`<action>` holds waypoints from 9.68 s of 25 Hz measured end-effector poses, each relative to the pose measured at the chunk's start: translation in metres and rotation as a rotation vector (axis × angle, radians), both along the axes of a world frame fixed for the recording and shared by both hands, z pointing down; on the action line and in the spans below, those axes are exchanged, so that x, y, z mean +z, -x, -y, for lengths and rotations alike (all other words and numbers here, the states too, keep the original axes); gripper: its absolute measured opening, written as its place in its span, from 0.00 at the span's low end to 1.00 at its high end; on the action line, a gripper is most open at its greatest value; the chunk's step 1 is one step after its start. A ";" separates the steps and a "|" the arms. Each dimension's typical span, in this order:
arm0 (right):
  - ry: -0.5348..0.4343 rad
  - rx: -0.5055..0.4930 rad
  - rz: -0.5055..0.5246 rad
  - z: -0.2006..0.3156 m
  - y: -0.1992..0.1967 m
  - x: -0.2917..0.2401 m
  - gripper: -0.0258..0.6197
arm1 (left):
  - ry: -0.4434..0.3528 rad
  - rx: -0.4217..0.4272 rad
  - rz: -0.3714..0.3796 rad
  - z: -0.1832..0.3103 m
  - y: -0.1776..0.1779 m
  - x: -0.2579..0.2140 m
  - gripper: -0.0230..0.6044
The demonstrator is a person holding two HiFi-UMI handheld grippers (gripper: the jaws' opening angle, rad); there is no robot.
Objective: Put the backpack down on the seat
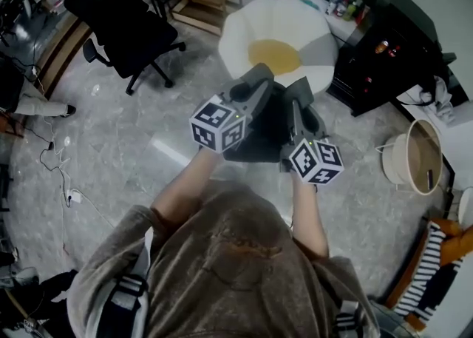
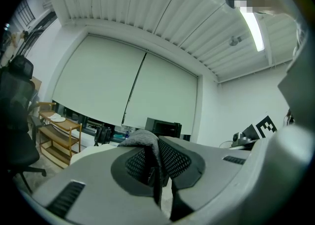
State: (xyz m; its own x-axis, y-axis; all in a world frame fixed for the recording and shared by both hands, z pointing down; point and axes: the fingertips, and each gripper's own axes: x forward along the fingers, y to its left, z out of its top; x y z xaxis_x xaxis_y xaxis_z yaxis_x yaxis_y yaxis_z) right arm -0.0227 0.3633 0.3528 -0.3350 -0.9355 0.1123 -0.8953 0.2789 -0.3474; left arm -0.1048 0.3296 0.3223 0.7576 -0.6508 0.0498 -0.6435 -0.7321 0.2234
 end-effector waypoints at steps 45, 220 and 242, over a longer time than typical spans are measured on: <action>0.048 0.083 0.073 0.270 -0.043 0.018 0.08 | 0.099 0.174 -0.013 0.275 -0.042 0.018 0.09; 0.327 0.248 -0.018 0.784 -0.218 0.370 0.51 | 0.273 0.058 0.205 0.793 -0.208 0.373 0.53; 0.324 0.112 0.050 0.719 -0.173 0.269 0.04 | 0.354 -0.059 0.219 0.713 -0.189 0.284 0.04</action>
